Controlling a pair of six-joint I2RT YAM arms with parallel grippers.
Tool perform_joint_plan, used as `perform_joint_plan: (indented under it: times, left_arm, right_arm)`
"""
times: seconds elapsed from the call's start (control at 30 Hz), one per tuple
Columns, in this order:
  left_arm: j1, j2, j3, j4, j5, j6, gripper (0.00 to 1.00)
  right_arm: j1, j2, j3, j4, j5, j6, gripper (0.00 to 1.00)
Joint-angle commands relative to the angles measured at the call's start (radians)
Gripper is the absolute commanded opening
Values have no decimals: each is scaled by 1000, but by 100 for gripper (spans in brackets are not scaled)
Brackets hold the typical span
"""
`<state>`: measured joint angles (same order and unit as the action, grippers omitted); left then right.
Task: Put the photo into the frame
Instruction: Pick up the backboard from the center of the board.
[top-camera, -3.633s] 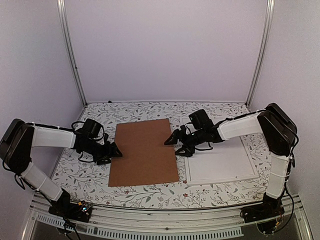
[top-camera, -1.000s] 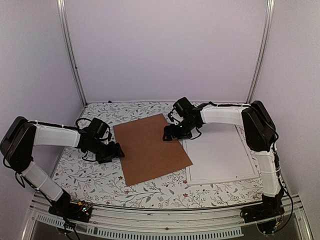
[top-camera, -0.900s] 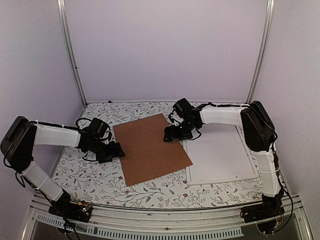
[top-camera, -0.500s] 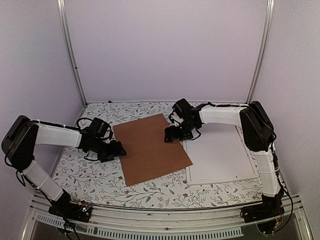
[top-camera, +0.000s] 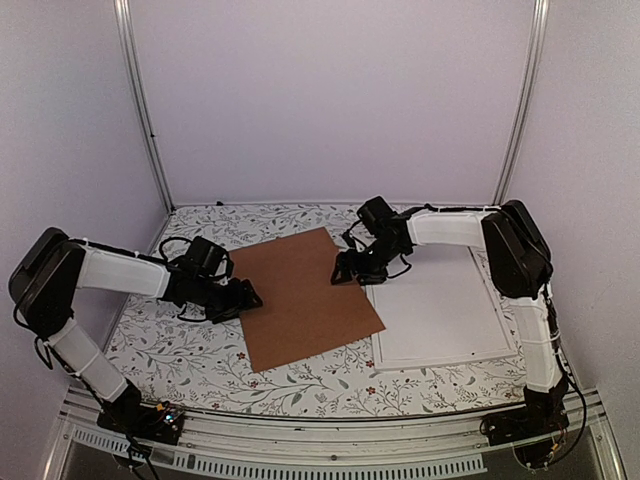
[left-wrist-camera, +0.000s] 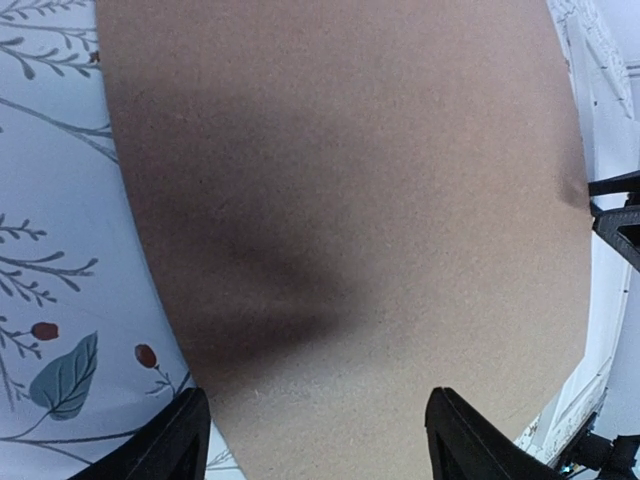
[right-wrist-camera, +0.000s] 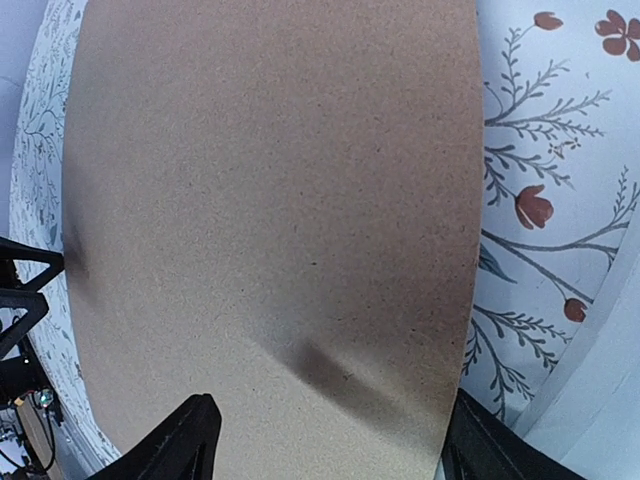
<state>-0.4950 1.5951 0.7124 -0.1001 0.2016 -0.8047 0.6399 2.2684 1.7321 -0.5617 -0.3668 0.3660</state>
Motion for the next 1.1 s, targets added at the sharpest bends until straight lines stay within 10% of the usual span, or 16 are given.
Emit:
perform_joint_plan:
  times: [0.0,1.07]
  left_arm:
    - [-22,60,-48,-36,17,-33,77]
    - [-25,85,-62,11,31,-13,76]
  right_arm:
    - [-41,-32,-78,45,-164,47,76]
    - [-84,-279,-392,459,-652,255,38]
